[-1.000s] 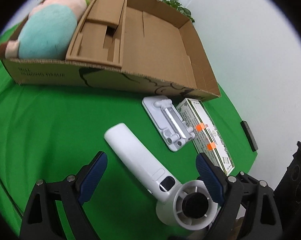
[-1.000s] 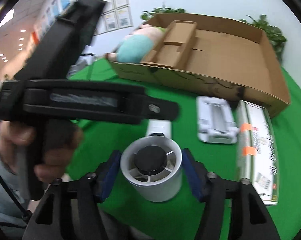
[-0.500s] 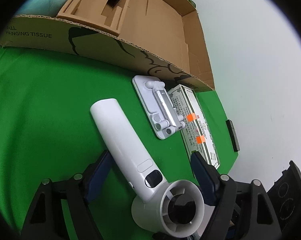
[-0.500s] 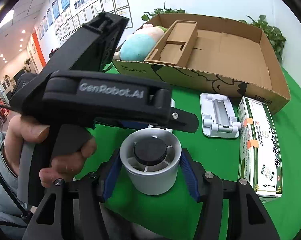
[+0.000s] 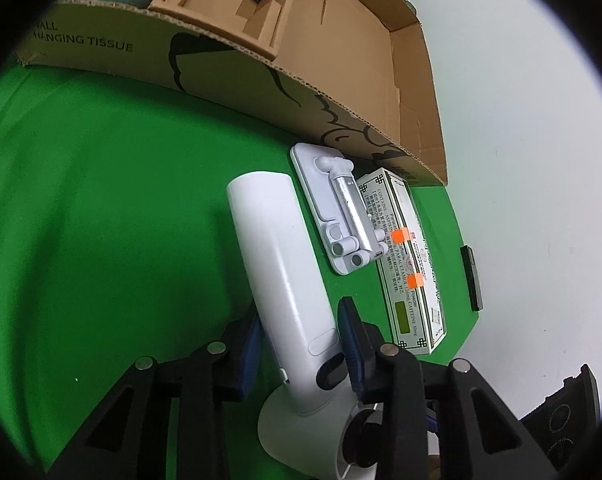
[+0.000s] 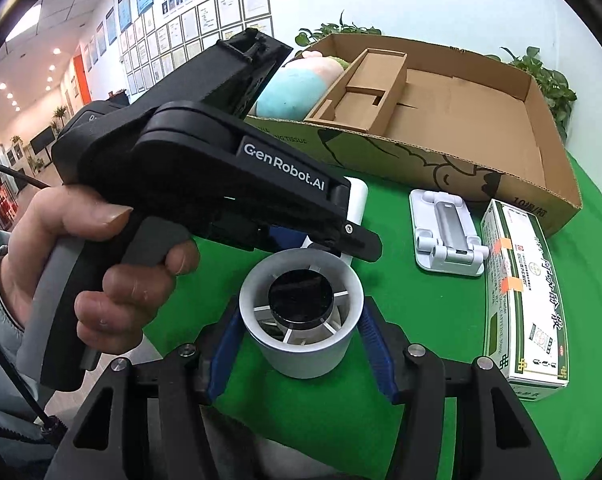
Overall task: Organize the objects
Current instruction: 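Grasp the white handheld fan by its round head with the right gripper, then carry the fan into the box beside the narrow tray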
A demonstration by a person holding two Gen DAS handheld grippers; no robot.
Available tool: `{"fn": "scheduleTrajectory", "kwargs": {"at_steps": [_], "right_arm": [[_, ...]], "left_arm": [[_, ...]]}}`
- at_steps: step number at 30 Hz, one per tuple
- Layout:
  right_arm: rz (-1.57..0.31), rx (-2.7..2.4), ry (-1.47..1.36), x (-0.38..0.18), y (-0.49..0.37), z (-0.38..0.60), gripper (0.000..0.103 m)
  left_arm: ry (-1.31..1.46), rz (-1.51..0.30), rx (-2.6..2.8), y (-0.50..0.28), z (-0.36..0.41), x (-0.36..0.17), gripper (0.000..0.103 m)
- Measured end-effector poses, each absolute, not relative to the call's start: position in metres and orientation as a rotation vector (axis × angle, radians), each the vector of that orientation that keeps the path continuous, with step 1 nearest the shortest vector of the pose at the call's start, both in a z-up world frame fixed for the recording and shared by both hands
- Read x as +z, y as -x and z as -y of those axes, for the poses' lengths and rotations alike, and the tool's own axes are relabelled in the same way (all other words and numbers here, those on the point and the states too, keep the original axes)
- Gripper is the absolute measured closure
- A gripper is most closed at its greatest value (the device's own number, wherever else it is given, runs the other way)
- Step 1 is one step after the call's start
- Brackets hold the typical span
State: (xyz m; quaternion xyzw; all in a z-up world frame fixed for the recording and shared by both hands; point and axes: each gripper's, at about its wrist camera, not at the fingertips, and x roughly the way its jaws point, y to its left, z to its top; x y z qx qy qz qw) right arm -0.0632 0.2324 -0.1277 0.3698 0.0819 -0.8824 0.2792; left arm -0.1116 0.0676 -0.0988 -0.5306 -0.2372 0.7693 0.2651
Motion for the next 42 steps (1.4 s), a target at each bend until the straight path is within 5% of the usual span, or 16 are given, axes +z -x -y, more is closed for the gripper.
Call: {"fn": "scheduleTrajectory", "kwargs": {"at_steps": [17,33,42], "right_arm": [[-0.092,-2.342,-0.884,-0.102,0.073,-0.232,0.049],[0.062,-2.311,-0.736,-0.022,0.201,-0.258,0.049],[0.294,-2.174,-0.923,-0.056,0.291,-0.273,0.048]], "left_arm": [[1.264,0.613,2.219,0.114,-0.054,-0.036,0.077],[1.069,0.248,2.492,0.209,-0.105,0.081,0.077],[1.306,0.128,2.533,0.28,-0.133,0.047,0.077]]}}
